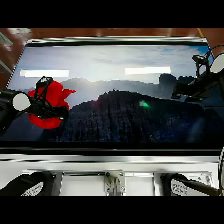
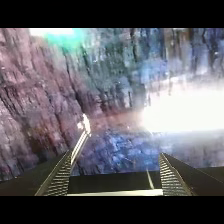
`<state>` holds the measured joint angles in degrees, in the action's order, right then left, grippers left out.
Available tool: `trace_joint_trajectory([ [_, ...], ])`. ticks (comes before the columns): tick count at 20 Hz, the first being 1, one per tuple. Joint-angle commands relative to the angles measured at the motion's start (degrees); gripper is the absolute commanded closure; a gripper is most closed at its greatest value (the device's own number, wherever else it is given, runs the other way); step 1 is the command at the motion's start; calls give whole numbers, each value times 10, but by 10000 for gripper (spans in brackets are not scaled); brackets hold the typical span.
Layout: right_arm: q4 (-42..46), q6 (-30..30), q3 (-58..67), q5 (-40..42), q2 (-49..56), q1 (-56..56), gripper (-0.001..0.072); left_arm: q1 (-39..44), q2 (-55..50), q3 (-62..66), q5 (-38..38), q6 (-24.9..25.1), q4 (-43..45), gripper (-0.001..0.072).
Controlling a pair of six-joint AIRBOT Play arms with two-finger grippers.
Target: Fold the shirts.
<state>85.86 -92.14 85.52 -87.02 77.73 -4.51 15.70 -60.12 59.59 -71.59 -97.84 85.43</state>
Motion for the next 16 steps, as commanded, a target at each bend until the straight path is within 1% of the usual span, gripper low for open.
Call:
trace_joint_trajectory([
  [1,0,0,1,0,0,0,41,-1,0,0,0,0,0,29],
  [16,-2,-1,1,4,0,0,41,0,0,0,0,0,0,29],
])
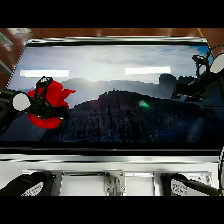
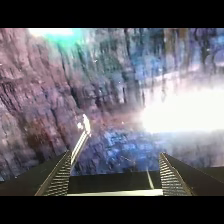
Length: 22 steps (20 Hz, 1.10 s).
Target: Fold the shirts.
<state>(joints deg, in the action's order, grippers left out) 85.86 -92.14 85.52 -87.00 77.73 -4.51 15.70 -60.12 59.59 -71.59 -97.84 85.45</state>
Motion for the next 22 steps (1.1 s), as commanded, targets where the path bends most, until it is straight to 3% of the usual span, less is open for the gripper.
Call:
trace_joint_trajectory([
  [1,-6,-1,1,16,0,0,41,0,0,0,0,0,0,29],
  [8,-13,0,1,42,0,0,41,0,-5,0,69,0,-47,36],
  [9,-14,0,1,54,0,0,41,-3,-14,0,98,0,-44,90],
  [12,-14,0,1,79,0,0,41,-89,-79,39,139,-21,-30,96],
  [16,-14,0,1,100,0,0,41,-253,-225,159,100,-21,-45,85],
  [19,-14,0,1,103,0,0,41,-305,-306,200,64,-21,-45,85],
  [22,-15,0,1,104,0,0,41,-307,-355,202,68,-17,-47,85],
])
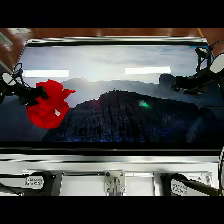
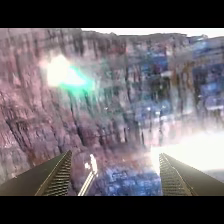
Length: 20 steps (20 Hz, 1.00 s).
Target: Fold the shirts.
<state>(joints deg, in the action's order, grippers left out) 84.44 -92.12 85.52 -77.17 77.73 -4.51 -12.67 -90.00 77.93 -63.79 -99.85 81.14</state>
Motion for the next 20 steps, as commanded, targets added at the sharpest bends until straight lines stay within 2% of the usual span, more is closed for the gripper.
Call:
trace_joint_trajectory([
  [1,-2,0,1,5,0,0,41,-21,-69,18,-2,4,-7,85],
  [3,-6,-1,1,5,0,0,41,-14,-90,18,11,8,-18,88],
  [4,-10,-1,1,5,0,0,41,-12,-96,18,12,7,-19,113],
  [5,-16,-1,1,5,0,0,42,-11,-99,18,12,7,-20,277],
  [6,-21,0,1,5,0,0,41,-12,-99,19,7,13,-24,574],
  [7,-22,0,1,3,0,0,42,-12,-96,24,-2,35,-33,676],
  [11,-23,11,1,10,0,0,42,20,-6,87,-3,84,-59,677],
  [14,-24,43,3,10,-5,0,42,94,121,127,2,122,-100,677],
  [17,-25,61,3,10,-52,0,42,214,217,124,2,115,-131,677],
  [20,-18,65,3,7,-122,0,42,372,229,97,12,84,-131,677],
])
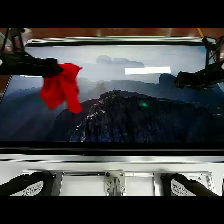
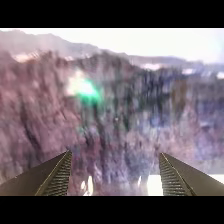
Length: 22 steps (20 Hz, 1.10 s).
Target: Fold the shirts.
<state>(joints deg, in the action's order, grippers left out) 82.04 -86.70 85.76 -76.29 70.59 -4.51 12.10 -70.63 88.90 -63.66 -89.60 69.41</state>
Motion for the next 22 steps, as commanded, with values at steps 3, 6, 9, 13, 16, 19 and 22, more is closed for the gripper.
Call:
trace_joint_trajectory([
  [3,20,13,0,-32,-105,0,42,269,-2,-71,95,-51,-14,677],
  [6,38,15,0,-113,-115,0,41,354,-74,-105,155,-93,-14,676],
  [9,37,35,-2,-149,-94,0,41,354,-138,-99,150,-108,-73,270],
  [13,6,44,-2,-155,-38,-19,40,249,-103,-97,78,-49,-145,67],
  [16,-63,53,-2,-176,17,-78,41,128,-67,-99,-65,-12,-96,68],
  [19,-116,54,-32,-176,54,-130,41,31,-74,-121,-74,-9,-98,68],
  [22,-113,76,-131,-160,56,-148,41,19,-136,-141,-37,-5,-136,68],
])
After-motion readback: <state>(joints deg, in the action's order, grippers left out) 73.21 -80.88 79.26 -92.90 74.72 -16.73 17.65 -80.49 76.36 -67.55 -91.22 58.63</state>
